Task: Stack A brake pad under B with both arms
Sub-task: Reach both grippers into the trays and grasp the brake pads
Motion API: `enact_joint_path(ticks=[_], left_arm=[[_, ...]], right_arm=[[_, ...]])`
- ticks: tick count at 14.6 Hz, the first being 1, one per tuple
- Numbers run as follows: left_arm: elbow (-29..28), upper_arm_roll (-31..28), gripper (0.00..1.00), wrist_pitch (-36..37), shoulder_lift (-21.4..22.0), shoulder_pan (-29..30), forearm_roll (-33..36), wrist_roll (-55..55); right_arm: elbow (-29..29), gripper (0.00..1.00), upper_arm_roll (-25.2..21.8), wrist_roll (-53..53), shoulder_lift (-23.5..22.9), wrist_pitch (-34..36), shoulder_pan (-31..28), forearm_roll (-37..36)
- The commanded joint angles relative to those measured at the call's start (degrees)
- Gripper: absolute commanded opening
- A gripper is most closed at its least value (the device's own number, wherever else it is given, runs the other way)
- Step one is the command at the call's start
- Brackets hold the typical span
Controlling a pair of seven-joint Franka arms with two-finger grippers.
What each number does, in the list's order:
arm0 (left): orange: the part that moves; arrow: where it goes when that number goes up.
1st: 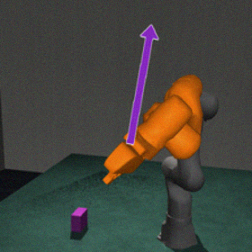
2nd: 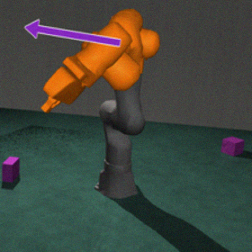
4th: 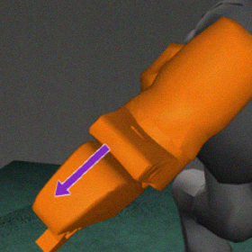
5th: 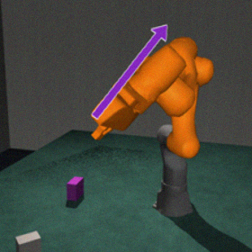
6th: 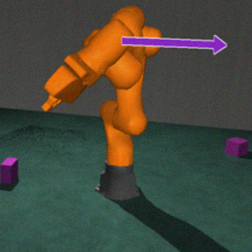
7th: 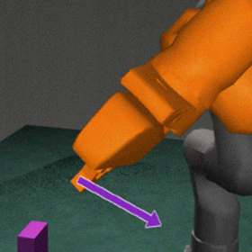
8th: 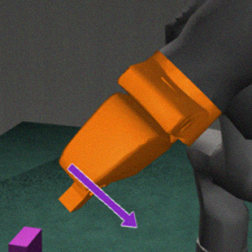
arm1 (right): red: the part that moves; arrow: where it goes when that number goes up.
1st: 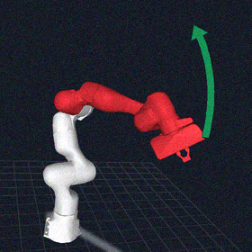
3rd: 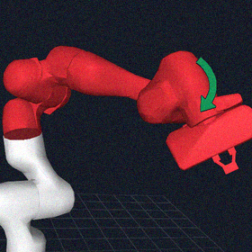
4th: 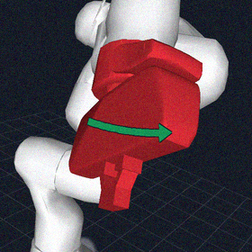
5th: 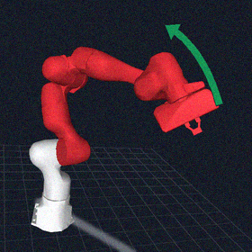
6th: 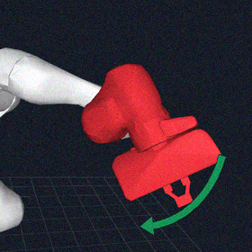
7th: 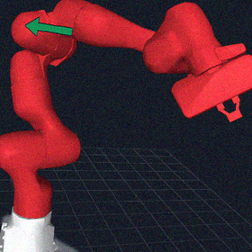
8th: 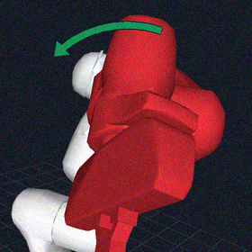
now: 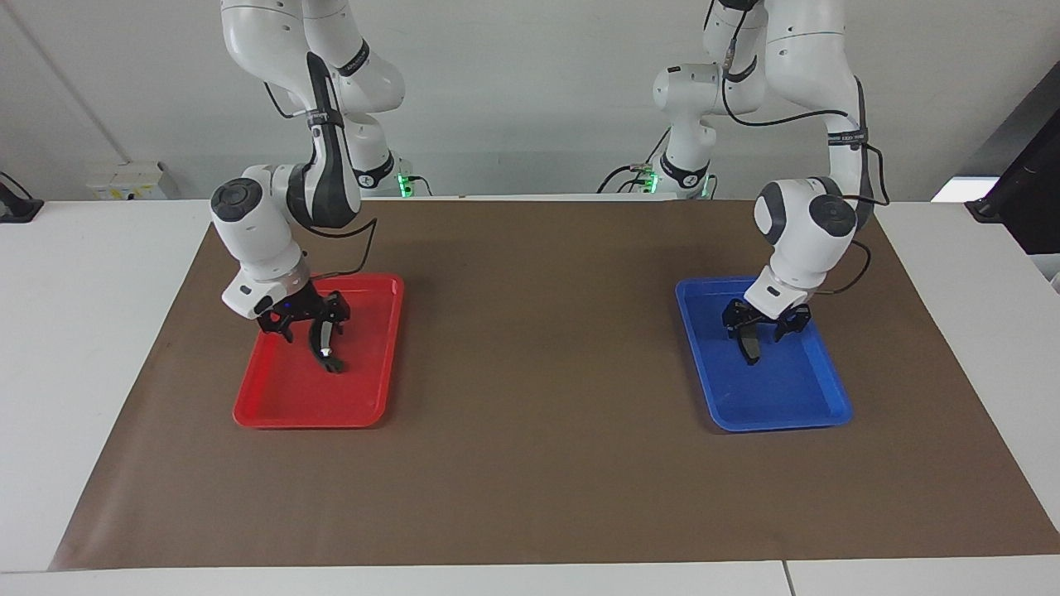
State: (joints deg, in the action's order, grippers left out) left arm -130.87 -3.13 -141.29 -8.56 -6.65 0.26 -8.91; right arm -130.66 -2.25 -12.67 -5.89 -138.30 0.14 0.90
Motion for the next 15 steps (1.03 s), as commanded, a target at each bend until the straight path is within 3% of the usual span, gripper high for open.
enact_joint_path(ticks=[1,2,5,7,9,12,13,14,15], left_arm=[[-0.3,-0.5,0.35,-1.4,-0.2,-0.8,-0.6,0.0],[-0.3,-0.5,0.28,-1.4,-0.1,-0.8,-0.6,-0.1],[0.4,-0.6,0.28,-0.5,1.0,-0.9,-0.6,0.3],[4.6,-0.6,0.28,6.1,1.8,-1.4,-0.6,0.8],[9.6,-0.6,0.28,12.9,1.9,-2.0,-0.6,2.2],[14.7,-0.7,0.27,19.3,2.2,-4.9,-0.5,7.3],[16.2,-0.7,0.23,20.4,1.9,-6.7,-0.3,9.6],[16.5,-0.7,0.22,19.9,1.7,-8.7,-0.3,12.1],[16.7,-0.7,0.18,19.6,1.5,-10.8,-0.3,15.7]], right_arm=[[-0.8,0.99,0.3,-2.2,-0.6,-0.3,-0.6,1.0],[-0.8,0.98,0.3,-2.1,-0.6,-0.3,-0.6,1.0],[-2.0,0.94,0.3,-1.7,-0.4,-1.0,-0.5,1.0],[-3.1,0.92,0.3,-1.9,0.0,-1.8,-0.2,1.0],[-3.6,0.82,0.3,-2.0,0.2,-1.7,-0.2,1.0],[-3.2,0.53,0.2,-2.1,0.0,-1.7,-0.6,0.2],[-2.8,0.34,0.2,-1.9,-0.2,-1.7,-0.6,0.2],[-2.3,0.0,0.2,-1.0,-0.3,-1.5,-0.6,0.3],[-2.1,0.0,0.2,0.4,-0.3,-1.4,-0.6,0.3]])
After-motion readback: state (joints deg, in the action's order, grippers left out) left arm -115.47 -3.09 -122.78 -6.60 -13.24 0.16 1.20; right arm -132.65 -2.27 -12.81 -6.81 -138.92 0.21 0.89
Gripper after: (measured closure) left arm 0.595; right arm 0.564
